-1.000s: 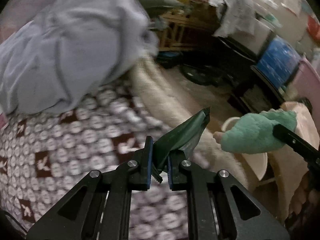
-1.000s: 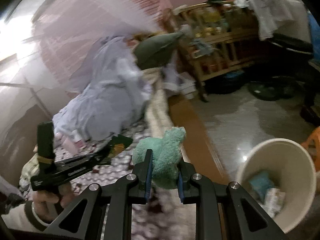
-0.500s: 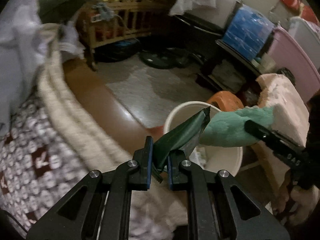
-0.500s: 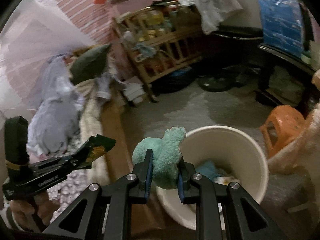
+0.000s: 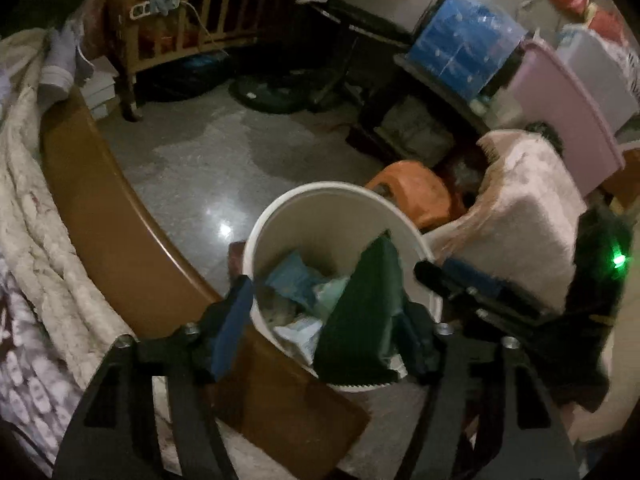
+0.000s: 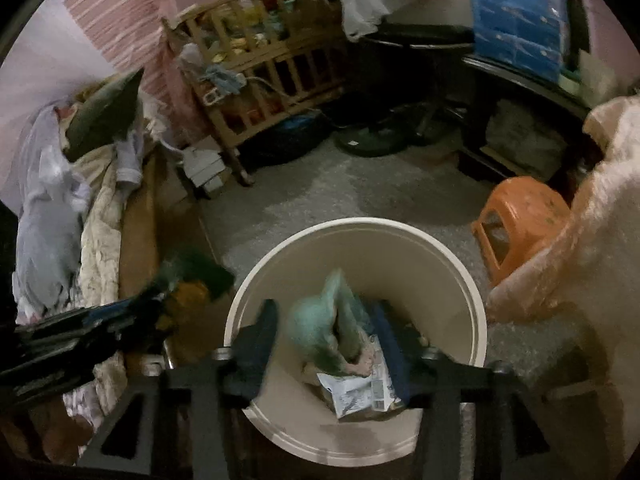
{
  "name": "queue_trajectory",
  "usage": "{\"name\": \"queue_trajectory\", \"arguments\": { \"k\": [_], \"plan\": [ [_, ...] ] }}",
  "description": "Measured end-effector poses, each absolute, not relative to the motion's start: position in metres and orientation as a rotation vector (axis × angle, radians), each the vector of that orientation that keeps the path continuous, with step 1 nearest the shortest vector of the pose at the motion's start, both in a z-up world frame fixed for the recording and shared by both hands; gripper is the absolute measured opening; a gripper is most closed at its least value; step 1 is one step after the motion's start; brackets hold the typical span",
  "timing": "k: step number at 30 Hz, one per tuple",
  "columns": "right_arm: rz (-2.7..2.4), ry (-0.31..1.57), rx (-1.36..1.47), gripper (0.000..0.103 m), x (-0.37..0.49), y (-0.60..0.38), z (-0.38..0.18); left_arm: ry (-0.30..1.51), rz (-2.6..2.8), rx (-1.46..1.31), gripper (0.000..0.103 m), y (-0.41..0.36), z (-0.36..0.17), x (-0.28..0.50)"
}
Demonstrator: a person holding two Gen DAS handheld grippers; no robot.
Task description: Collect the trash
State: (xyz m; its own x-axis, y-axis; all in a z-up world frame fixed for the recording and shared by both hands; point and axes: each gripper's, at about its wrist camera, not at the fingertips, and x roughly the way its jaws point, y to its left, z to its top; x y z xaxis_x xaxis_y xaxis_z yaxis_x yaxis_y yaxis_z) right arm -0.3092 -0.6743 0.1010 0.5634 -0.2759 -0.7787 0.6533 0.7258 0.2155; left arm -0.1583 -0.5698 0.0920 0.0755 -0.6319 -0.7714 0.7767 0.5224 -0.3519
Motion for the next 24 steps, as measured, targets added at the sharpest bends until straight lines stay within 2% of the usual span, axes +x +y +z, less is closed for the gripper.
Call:
{"name": "queue_trajectory", "arguments": {
  "k": [11, 12, 13, 16, 19, 20, 22, 24],
  "plan": [
    [-0.595, 0.786, 0.529, 0.051, -0.318, -0.651, 0.109, 1.01, -1.047, 0.227, 0.066, -0.555, 0.099, -0.172],
    [-0.606, 0.778, 0.526, 0.051, -0.32, -0.65, 0.112, 1.021, -1.059, 0.228, 0.07, -0.555, 0.099, -0.172],
    [-0.617, 0.776, 0.517, 0.051, -0.322, -0.65, 0.114, 1.035, -1.072, 0.221, 0.077, -0.556, 0.097, -0.17],
    [-0.669, 0.78, 0.501, 0.051, -0.328, -0.653, 0.119, 1.109, -1.078, 0.201, 0.077, -0.559, 0.092, -0.165],
    [-0.676, 0.761, 0.517, 0.052, -0.338, -0.656, 0.124, 1.03, -1.112, 0.169, 0.084, -0.557, 0.103, -0.163],
    [-0.684, 0.764, 0.517, 0.052, -0.34, -0.657, 0.123, 1.043, -1.062, 0.235, 0.084, -0.562, 0.098, -0.162],
    [-0.685, 0.765, 0.532, 0.052, -0.343, -0.66, 0.122, 1.138, -1.111, 0.182, 0.084, -0.561, 0.092, -0.156],
    [-0.677, 0.755, 0.54, 0.052, -0.345, -0.66, 0.123, 1.118, -1.098, 0.153, 0.084, -0.561, 0.091, -0.152]
  ]
}}
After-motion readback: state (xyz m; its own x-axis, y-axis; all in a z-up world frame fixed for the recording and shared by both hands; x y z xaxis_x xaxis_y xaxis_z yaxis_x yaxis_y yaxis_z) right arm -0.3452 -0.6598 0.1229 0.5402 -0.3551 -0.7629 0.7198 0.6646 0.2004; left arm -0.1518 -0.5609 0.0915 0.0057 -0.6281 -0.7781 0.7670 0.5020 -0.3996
